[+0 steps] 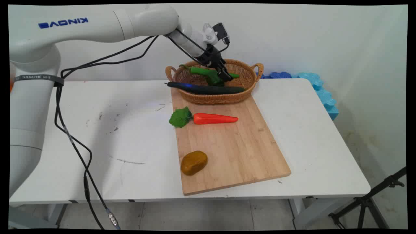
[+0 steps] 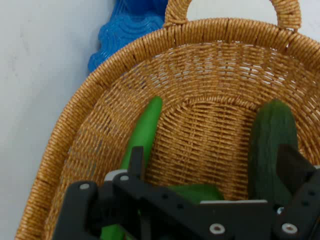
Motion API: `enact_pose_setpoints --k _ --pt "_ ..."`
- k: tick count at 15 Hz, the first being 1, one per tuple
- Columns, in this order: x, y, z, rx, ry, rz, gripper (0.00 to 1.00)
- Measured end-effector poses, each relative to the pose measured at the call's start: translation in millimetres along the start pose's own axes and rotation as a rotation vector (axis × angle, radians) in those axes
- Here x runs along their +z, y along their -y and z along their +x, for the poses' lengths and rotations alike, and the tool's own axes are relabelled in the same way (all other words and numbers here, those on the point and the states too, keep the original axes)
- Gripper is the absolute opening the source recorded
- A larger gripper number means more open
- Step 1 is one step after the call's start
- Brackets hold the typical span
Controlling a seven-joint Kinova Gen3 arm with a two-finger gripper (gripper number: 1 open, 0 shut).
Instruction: Pick up the potato from the cutting board
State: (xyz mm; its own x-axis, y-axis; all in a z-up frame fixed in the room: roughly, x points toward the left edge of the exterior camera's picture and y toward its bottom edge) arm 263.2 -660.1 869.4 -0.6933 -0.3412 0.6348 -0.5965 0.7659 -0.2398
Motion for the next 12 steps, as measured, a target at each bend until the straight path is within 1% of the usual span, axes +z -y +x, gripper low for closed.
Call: enact_pose_setpoints --k 6,10,12 --pt "-9 -1 1 -0.028 -0.017 0.009 1.00" --pt "-30 -5 3 -0.074 -0.024 0.025 1.00" --pt "-43 -11 3 -0.107 -0.023 0.031 1.00"
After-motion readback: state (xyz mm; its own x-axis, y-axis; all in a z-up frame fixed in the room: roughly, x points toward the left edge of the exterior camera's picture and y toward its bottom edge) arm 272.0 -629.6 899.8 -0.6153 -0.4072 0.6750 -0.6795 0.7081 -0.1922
